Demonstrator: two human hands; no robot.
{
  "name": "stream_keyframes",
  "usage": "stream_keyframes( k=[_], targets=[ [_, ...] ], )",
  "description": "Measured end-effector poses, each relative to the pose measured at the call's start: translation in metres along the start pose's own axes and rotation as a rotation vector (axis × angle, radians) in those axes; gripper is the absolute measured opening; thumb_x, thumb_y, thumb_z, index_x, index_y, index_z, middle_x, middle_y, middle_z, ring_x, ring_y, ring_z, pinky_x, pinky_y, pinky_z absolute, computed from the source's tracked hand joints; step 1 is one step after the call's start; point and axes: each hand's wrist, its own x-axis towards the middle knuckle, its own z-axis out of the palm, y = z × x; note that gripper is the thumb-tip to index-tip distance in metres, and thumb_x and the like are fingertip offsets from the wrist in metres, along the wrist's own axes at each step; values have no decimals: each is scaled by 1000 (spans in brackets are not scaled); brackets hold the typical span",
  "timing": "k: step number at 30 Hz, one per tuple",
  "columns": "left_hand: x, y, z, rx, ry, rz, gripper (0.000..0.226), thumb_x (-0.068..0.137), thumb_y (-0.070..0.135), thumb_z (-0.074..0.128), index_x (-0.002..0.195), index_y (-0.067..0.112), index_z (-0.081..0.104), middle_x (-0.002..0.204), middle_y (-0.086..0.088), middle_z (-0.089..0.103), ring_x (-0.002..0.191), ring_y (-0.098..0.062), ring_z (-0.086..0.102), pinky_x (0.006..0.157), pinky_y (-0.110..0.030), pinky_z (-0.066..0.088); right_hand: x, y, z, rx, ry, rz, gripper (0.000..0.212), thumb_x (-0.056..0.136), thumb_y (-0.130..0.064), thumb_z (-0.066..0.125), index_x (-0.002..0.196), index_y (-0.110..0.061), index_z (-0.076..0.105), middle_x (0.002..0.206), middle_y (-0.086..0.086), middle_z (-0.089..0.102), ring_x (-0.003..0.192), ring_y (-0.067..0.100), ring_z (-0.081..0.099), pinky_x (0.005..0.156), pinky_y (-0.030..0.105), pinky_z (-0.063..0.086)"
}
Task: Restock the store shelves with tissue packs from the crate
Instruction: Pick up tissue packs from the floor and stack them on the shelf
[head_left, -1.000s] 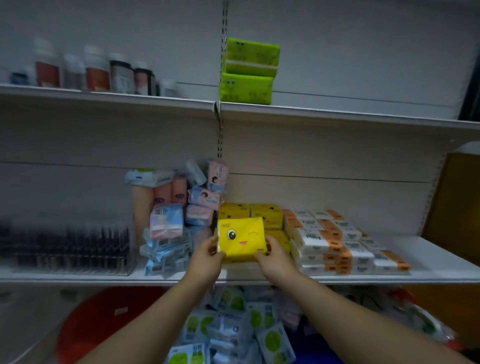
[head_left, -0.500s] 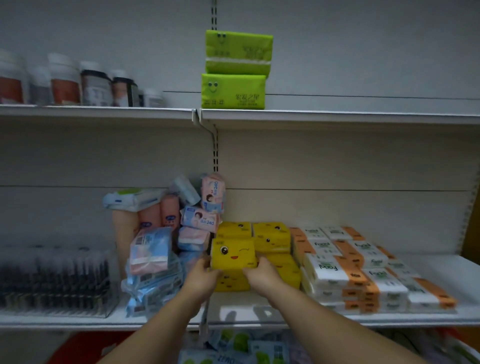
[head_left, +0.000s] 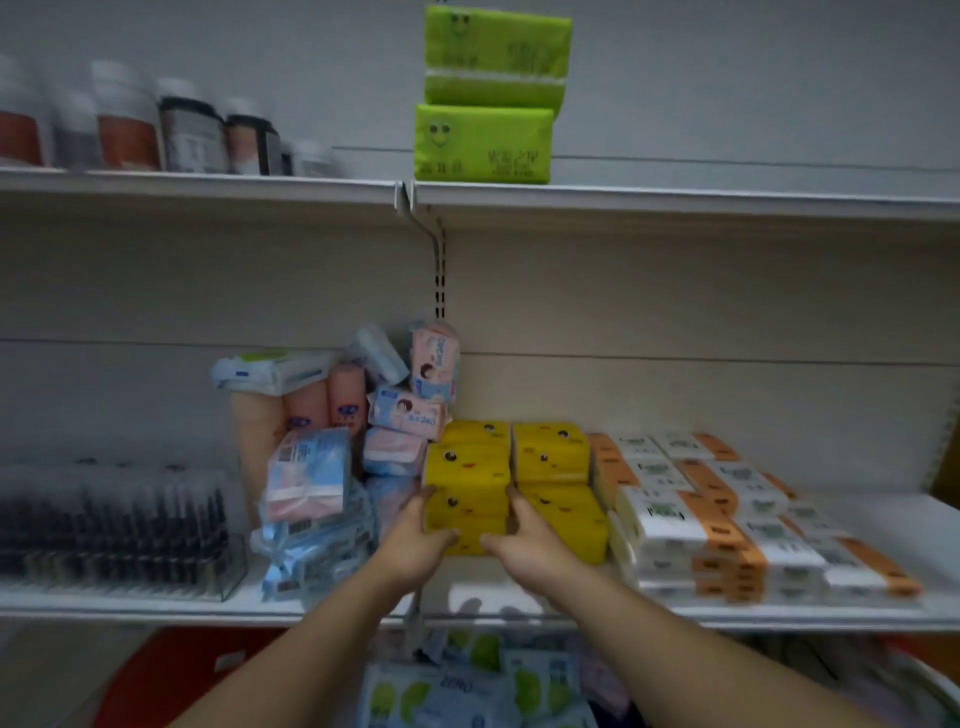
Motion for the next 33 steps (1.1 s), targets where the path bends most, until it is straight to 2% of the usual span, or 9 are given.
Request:
stream_keyframes(
  k=[4,7,13,16,24,26,28,31,33],
  targets=[
    [-28,-11,5,47,-26,14,61,91,11,56,145,15,27,146,-5,36,121,-13,44,92,-27,38,-57,-17,-12,-205,129,-100,50,90,-27,59,137,-21,46,138,-2,50,125,17,49,100,30,43],
    [-48,-23,9,72,-47,47,57,91,16,57,143,21,33,149,-1,33,136,-20,35,98,-33,40,-83,-16,-14,-245,189,-161,35,93,-23,55,128,-18,55,126,1,59,114,15,55,95,27,45],
    [-88,-60,27,109,-112,45,48,87,11,62,133,12,48,136,-11,51,125,-22,49,101,-37,43,-141,25,10,-283,198,-151,29,89,-18,59,118,-15,61,111,2,64,97,12,57,86,23,45],
    [-102,-90,43,125,-178,-10,44,88,7,60,130,4,50,132,-12,54,121,-23,52,103,-34,41,-166,61,22,-386,105,-81,30,91,-23,57,120,-17,59,113,0,61,103,15,58,83,22,44],
    [-150,-192,97,194,-370,-261,46,91,16,57,135,9,45,137,-8,49,125,-22,48,99,-30,40,-210,164,58,-412,-146,218,44,92,-29,57,134,-20,47,131,3,51,117,19,51,89,27,42],
    [-164,-219,110,190,-381,-351,45,89,12,59,132,6,48,126,-8,57,111,-14,58,91,-25,45,-215,195,71,-427,-196,297,48,91,-32,57,136,-19,44,132,4,50,117,20,50,88,26,41],
    [-177,-243,120,193,-396,-442,44,88,12,60,130,8,49,101,-1,61,82,-3,62,69,-19,45,-219,225,82,-436,-232,351,49,91,-34,58,136,-18,44,132,5,50,116,20,51,82,23,37],
    [-193,-273,134,254,-469,-508,47,91,19,56,136,15,42,127,-9,53,97,-25,59,67,-23,40,-228,263,97,-400,-304,446,54,91,-35,57,139,-18,39,137,6,47,121,22,49,86,26,39],
    [-201,-294,144,282,-502,-552,50,93,20,54,139,11,37,136,-12,48,107,-30,57,72,-22,39,-234,282,104,-355,-362,515,56,94,-33,55,143,-16,34,140,10,46,124,27,49,92,33,44]
  ],
)
